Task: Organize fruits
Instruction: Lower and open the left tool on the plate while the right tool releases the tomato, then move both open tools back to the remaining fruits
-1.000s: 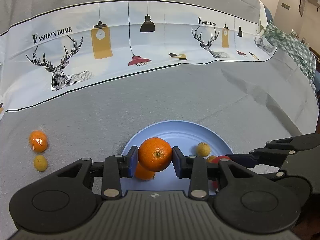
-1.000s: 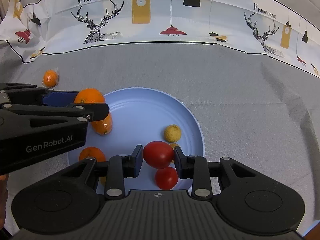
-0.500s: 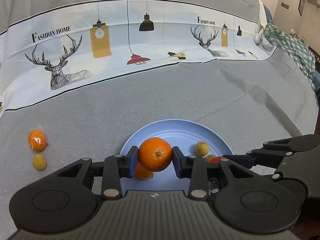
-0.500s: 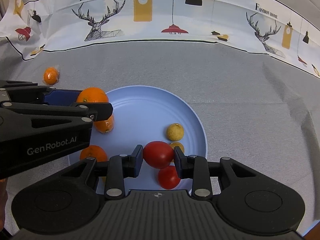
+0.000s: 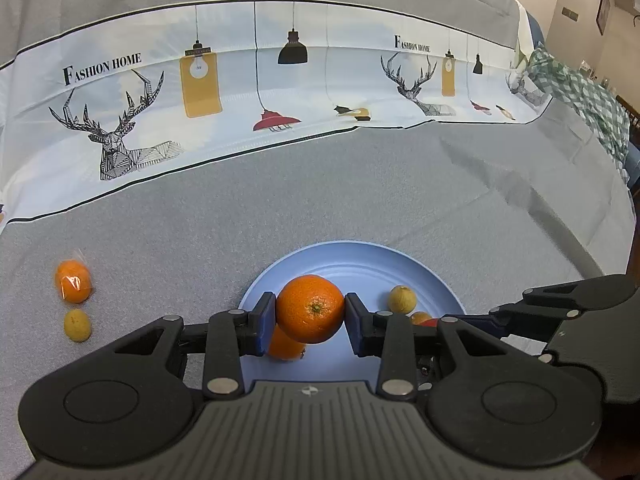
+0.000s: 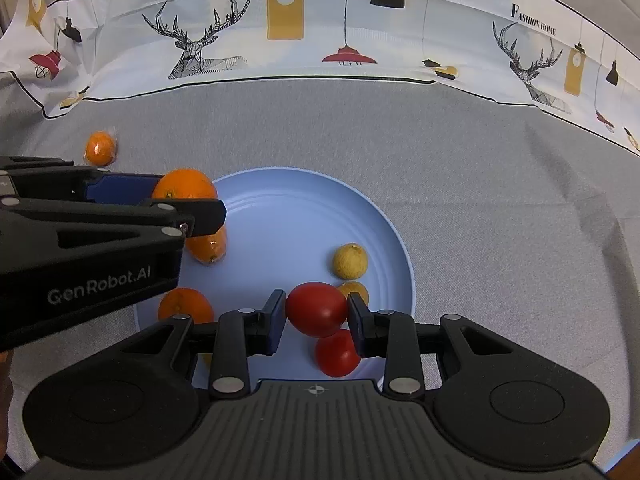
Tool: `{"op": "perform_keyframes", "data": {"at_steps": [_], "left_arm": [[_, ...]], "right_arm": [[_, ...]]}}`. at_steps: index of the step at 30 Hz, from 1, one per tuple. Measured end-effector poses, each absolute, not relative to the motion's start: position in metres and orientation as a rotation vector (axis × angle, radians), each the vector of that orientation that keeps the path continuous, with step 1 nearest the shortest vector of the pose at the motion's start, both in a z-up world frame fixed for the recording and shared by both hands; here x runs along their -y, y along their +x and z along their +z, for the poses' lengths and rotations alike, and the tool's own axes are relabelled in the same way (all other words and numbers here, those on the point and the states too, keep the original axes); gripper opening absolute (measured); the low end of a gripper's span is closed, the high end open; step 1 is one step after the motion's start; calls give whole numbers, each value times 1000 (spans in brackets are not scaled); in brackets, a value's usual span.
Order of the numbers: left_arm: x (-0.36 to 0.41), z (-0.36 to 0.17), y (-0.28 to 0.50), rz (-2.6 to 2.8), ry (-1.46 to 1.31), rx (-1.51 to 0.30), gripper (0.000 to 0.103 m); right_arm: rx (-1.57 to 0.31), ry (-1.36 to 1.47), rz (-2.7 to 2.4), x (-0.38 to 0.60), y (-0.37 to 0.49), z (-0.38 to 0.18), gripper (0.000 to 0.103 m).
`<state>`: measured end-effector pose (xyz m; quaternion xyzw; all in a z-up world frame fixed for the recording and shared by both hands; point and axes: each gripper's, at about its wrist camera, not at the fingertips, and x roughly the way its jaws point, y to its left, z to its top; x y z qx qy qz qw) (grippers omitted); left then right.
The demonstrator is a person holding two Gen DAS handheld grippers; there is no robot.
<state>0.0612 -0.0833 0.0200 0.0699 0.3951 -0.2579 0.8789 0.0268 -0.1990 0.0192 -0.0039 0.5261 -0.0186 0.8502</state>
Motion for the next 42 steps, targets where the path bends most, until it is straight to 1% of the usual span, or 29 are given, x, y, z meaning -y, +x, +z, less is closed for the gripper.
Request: {"op": "perform_keyframes", "data": {"at_steps": [1,2,8,24,31,32,34,36,38,40,42], "left_arm": [[83,20,61,-540,143,-826,41],[83,20,61,-542,138,-829,42],[82,21,63,-539,126,-831,42],[81,23,64,-537,124,-830,42],[74,29,69,-512,102,-824,41],[71,31,70,-504,91,-821,40],[63,34,73,-484,71,-818,39],[56,37,75,-465,54,-819,36],[47,40,78,-440,36,-822,33],[37,43,83,-407,28,-828,27],[26,45,89,-360,24,-838,25]], "right_arm": [[-1110,-14,-43,199,27,19,37],[-1108,-18,-46,198,27,19,41],[-1104,-19,-53,198,27,20,43],[-1099,-29,-64,198,29,23,43],[-1054,-26,-78,197,29,31,43],[-1046,-25,-79,196,29,32,42],[-1018,-20,-81,192,30,37,36],[-983,-11,-82,187,31,42,27],[-947,3,-81,179,31,46,24],[-916,15,-77,170,32,48,23],[-891,25,-70,158,33,47,22]]}}
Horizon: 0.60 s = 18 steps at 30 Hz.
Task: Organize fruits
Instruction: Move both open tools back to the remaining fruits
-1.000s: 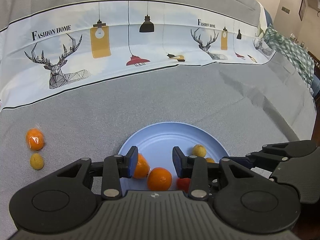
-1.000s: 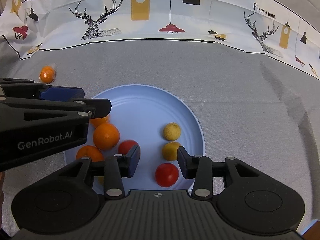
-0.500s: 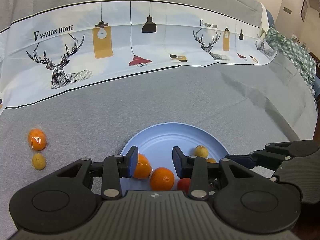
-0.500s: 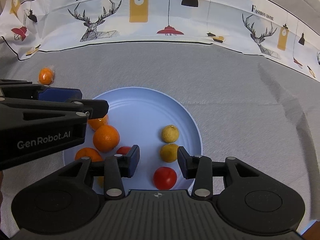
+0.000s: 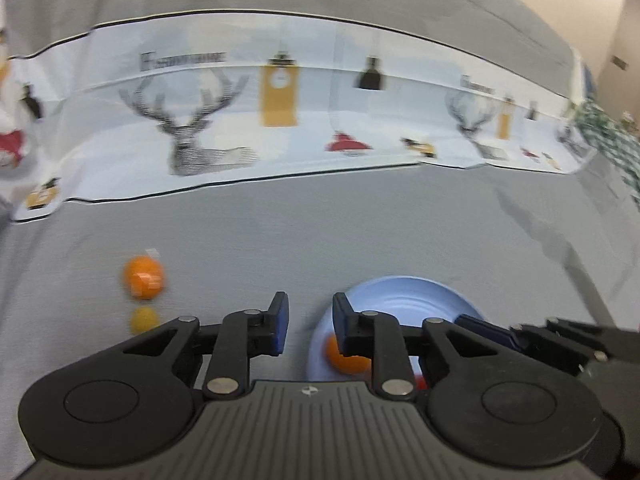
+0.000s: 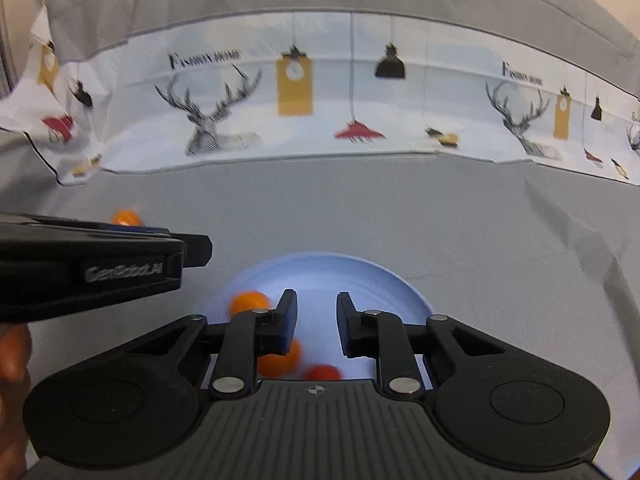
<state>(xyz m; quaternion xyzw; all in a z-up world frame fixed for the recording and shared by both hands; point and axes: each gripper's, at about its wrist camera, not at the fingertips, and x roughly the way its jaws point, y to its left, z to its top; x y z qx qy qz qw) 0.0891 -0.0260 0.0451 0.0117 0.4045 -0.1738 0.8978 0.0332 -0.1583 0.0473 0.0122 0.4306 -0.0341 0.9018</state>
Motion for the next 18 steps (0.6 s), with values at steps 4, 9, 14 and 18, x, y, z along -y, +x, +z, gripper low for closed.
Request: {"op": "perform_keyframes", "data": {"at_steps": [4,9,14,18], "left_arm": [[-11,49,107,-259,-46,-880,23],[-58,56,125,-155,-127,-903,23],[-89,54,137,-89,-199,-938,23],[-106,47,143,-40,-255,-965,23]], "right_arm": [[-857,42,-38,130,38,43,22],[-832,52,24,99,47,35,22],[-811,67,98,71,63,24,22],[-814,63,171,44,78,12,23]]}}
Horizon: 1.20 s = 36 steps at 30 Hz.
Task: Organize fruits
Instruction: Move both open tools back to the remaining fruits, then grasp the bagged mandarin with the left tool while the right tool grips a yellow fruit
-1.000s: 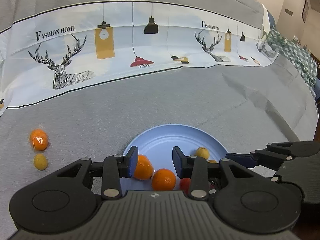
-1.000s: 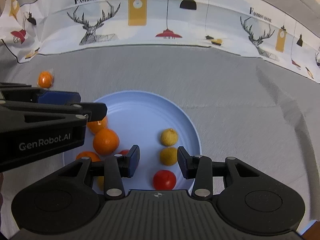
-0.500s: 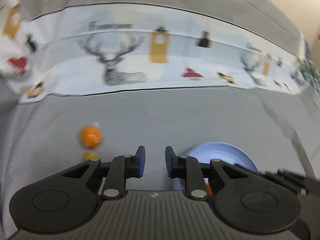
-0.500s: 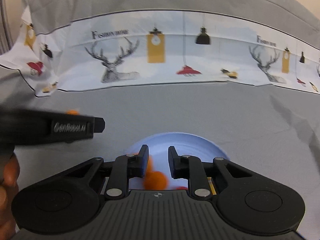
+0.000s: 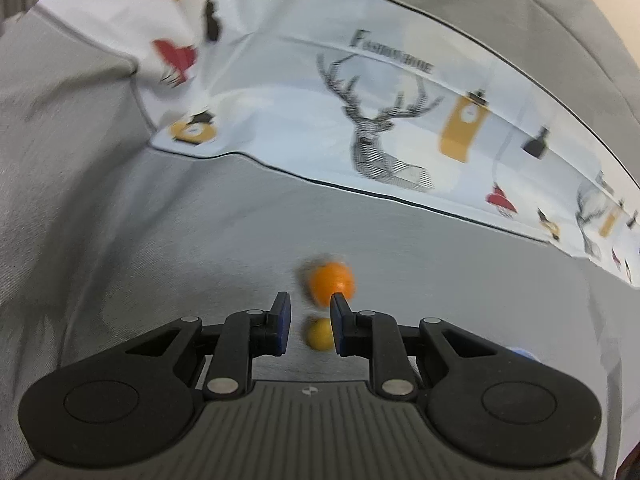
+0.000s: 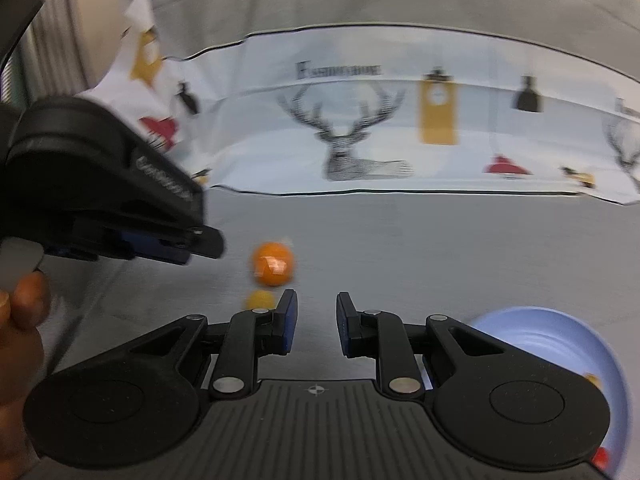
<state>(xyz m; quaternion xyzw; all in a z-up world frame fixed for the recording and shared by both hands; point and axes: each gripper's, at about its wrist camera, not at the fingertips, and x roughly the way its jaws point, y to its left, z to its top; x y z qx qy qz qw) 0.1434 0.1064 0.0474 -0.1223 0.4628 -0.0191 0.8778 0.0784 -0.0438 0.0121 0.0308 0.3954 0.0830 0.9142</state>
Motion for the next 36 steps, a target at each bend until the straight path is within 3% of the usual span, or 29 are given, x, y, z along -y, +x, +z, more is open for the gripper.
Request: {"op": "perform_keyframes", "data": {"at_steps": [4,10,13,15,21,26,36], "left_arm": [[-129,41,151,17,-350,-987,23],[-143,33,159,50,-420,-1017,23],[-141,31,164,43,-409,-1026,23],[-140,28,167,32,-401,-1036,23],[-131,18,178,-27,-425,-1057,26],[-109,6,188,-75,-378,-1074,42],[-79,-17,203,-93,-290,-1089,41]], "right_arm": [[-829,41,241,17,93,-1,24],[-874,-22,269,-11,112,-24,38],[-902,-7,264,-14,122,-34,38],[-920,-2,263,-15,125,-39,26],[-923,49,217,1,124,-29,26],[-985,77,142,22,128,-32,26],[-1044,104,141,39,126,-35,26]]}}
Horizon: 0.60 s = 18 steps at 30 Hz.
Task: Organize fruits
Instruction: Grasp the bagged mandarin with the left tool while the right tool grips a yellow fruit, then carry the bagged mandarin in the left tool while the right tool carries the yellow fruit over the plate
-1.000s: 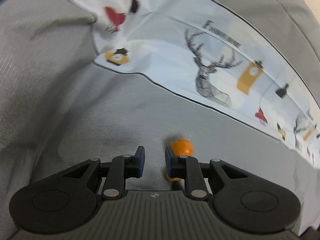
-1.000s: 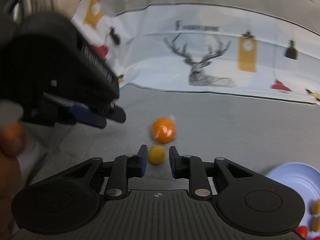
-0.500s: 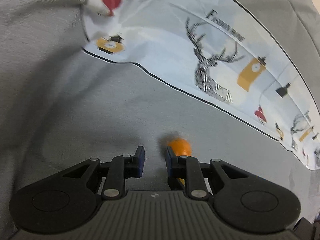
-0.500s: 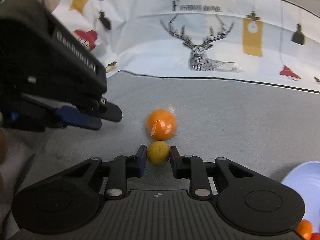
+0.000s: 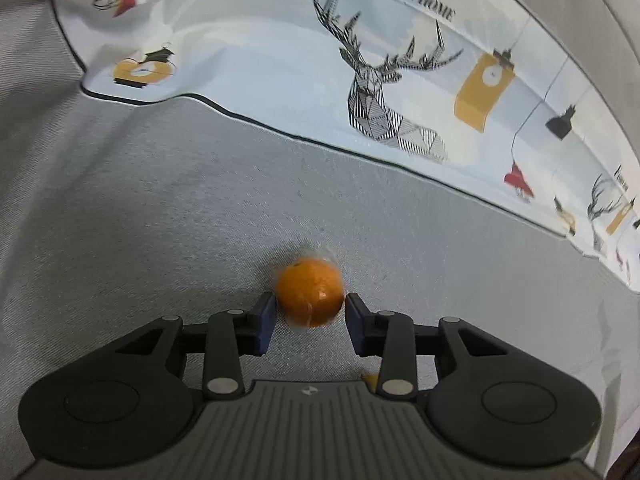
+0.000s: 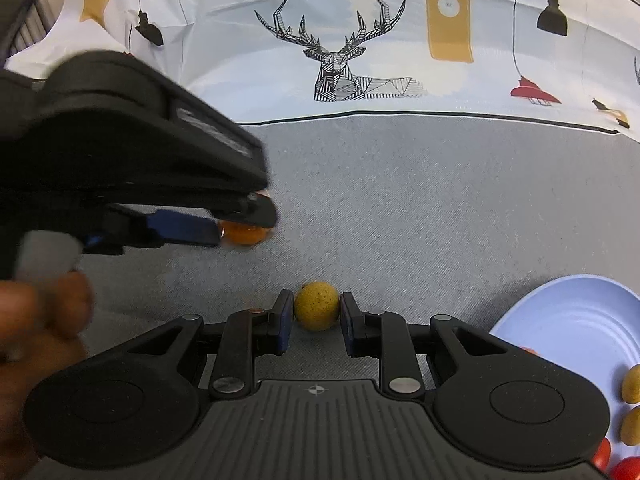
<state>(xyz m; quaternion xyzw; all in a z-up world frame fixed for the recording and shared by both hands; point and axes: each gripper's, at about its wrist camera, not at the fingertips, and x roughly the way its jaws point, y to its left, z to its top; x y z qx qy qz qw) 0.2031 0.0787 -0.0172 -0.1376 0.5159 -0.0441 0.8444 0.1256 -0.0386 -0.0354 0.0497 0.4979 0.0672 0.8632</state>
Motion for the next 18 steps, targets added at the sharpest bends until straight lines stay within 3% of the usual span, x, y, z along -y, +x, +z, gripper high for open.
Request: {"op": "perform_keyframes", "data": {"at_steps": [18], "left_arm": [[-102,15,140,-26,-236,-1029,39]], "right_arm": [[-968,153,150,63,90,1,26]]}}
